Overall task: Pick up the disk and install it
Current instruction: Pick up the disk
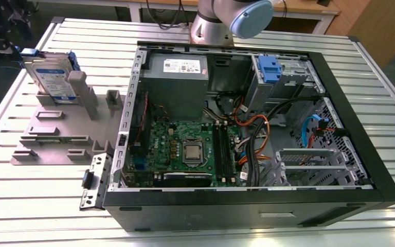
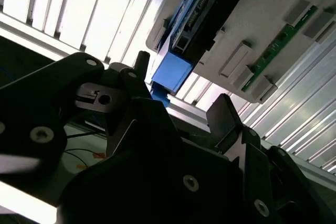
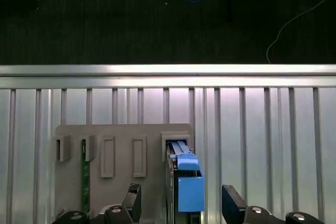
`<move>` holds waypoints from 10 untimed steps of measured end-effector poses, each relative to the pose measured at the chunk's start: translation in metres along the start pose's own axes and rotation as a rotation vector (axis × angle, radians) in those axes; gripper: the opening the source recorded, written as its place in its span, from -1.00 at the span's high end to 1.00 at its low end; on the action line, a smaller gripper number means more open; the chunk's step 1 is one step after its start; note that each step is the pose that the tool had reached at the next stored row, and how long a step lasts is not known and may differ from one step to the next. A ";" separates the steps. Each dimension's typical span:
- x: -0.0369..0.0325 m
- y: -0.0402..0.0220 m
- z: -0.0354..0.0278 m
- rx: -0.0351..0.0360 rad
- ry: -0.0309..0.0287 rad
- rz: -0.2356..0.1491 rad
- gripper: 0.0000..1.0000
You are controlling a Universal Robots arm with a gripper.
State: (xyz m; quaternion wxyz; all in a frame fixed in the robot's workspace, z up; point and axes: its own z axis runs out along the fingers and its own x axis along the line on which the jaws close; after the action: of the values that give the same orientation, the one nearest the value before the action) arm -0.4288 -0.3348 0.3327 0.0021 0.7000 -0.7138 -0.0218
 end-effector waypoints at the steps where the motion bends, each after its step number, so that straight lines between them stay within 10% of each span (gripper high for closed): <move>1: 0.0001 0.0001 0.0018 0.0000 0.0001 -0.001 -0.41; 10: 0.0003 -0.0003 0.0169 -0.0003 -0.0005 -0.002 -0.25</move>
State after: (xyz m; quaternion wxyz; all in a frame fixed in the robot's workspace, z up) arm -0.4291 -0.3346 0.3158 0.0020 0.7008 -0.7130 -0.0221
